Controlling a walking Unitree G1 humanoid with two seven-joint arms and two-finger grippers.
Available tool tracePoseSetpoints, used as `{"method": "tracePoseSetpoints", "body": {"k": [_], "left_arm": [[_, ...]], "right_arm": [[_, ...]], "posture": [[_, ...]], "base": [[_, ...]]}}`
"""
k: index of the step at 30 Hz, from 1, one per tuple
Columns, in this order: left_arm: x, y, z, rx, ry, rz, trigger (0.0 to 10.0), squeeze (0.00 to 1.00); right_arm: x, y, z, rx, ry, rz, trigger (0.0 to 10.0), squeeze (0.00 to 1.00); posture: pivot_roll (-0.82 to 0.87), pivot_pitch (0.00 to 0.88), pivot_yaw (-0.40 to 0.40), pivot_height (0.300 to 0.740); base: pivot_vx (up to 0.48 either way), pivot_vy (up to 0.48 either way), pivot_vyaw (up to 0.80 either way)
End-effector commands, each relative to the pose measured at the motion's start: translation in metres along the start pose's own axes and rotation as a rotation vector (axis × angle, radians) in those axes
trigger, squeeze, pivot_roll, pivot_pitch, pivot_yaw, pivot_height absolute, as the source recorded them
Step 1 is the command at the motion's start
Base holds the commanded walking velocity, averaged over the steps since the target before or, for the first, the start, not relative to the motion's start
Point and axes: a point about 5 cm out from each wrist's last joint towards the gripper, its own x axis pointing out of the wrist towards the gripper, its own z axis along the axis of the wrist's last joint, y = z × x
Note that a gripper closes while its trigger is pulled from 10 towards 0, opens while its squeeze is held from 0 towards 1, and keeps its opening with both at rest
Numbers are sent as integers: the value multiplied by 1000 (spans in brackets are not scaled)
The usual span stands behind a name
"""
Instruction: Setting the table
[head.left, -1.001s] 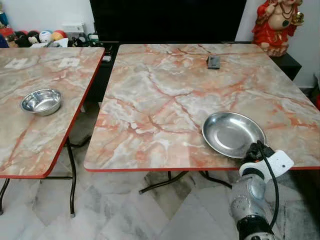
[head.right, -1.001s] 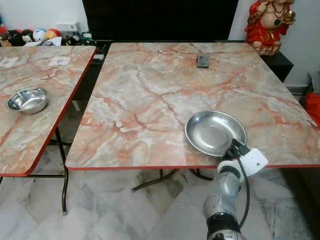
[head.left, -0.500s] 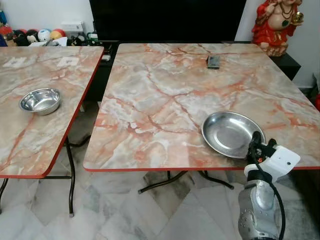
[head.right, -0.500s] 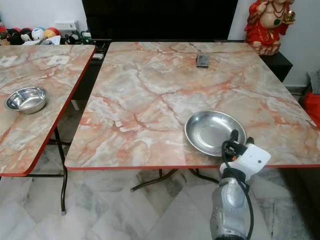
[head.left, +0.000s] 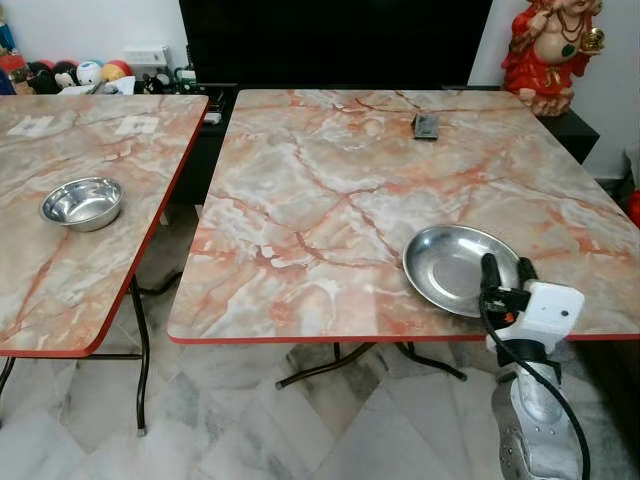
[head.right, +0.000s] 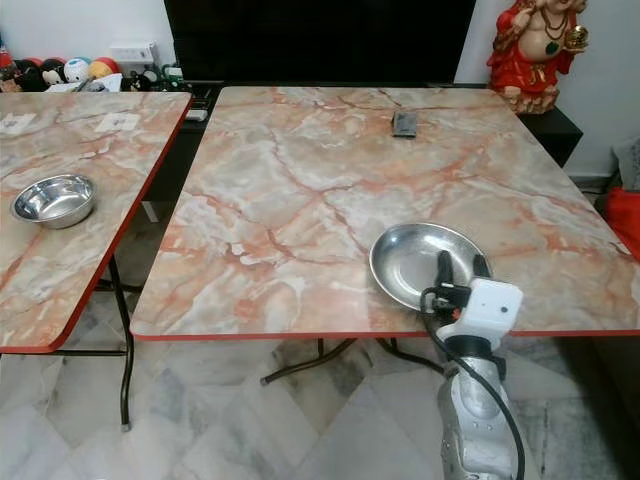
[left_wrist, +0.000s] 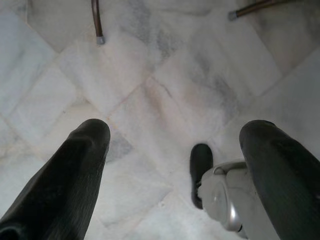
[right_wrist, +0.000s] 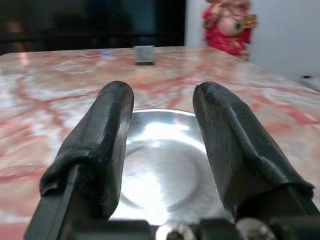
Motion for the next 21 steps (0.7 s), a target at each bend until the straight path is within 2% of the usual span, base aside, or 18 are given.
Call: {"method": "tracePoseSetpoints", "body": {"k": [1, 4, 7, 11, 15, 21], "left_arm": [[-1, 0, -5, -25, 20, 4, 10000, 0], [-1, 0, -4, -27, 18, 2, 10000, 0], [0, 1, -2, -37, 12, 7, 10000, 0], [0, 2, 0, -39, 6, 10, 10000, 0], [0, 2, 0, -34, -1, 7, 10000, 0], [-1, 0, -1, -33, -1, 1, 10000, 0]], "right_arm": [[-4, 5, -2, 6, 15, 29, 10000, 0], [-5, 8, -2, -17, 9, 46, 10000, 0], [-4, 8, -1, 1, 9, 20, 10000, 0], [-6, 11, -2, -10, 14, 34, 10000, 0], [-5, 8, -4, 0, 24, 0, 10000, 0], [-2, 11, -4, 29, 26, -8, 10000, 0]], "posture": [[-1, 44, -29, 740], [-5, 37, -28, 740], [-5, 34, -25, 740], [4, 26, -24, 740], [12, 21, -26, 740], [14, 20, -26, 740]], "base": [[0, 0, 0], [0, 0, 0], [0, 0, 0], [0, 480, 0], [0, 480, 800], [0, 480, 0]]}}
